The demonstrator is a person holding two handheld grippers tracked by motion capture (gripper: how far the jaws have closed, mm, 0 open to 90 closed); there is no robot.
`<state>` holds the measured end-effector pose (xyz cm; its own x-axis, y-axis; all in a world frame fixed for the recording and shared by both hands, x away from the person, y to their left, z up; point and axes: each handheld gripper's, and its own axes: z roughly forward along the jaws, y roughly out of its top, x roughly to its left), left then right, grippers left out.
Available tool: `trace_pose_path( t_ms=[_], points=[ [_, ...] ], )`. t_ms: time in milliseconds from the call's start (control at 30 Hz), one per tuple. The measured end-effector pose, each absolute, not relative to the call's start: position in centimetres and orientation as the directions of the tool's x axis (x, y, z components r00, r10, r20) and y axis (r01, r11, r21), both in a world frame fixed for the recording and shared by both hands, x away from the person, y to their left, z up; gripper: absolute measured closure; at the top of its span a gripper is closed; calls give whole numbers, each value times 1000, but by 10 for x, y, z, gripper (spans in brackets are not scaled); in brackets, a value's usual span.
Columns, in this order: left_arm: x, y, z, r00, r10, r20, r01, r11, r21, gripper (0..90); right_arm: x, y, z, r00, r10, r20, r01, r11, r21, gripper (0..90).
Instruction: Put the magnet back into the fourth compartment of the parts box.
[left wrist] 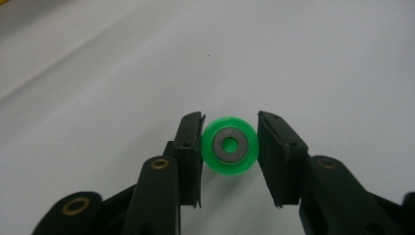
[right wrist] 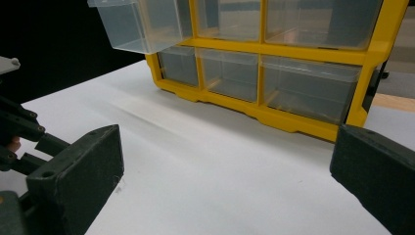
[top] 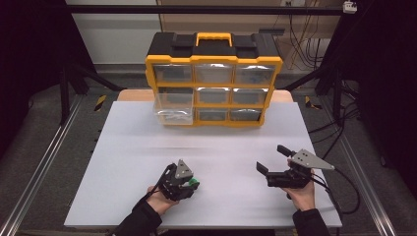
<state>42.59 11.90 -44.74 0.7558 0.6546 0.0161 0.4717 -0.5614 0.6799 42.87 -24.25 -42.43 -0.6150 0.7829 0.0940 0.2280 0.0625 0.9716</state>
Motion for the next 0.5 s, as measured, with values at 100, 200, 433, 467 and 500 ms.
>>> trace_pose_path(
  t_ms=[100, 200, 433, 467, 500],
  points=[
    [426, 121, -444, 753, 658, 18, 470, -557, 685, 620, 429, -243, -424, -615, 783, 93, 228, 64, 971, 0],
    [426, 123, -441, 751, 661, 12, 470, -546, 693, 620, 429, -243, -424, -614, 784, 93, 228, 63, 972, 0],
    [428, 129, -431, 740, 673, 11, 466, -524, 713, 620, 429, -243, -424, -614, 784, 90, 225, 65, 972, 0],
    [428, 130, -430, 740, 672, 13, 464, -524, 714, 620, 429, -243, -424, -613, 785, 90, 226, 65, 972, 0],
    [429, 131, -428, 738, 675, 10, 463, -517, 720, 620, 429, -243, -424, -614, 784, 90, 226, 65, 972, 0]
  ],
)
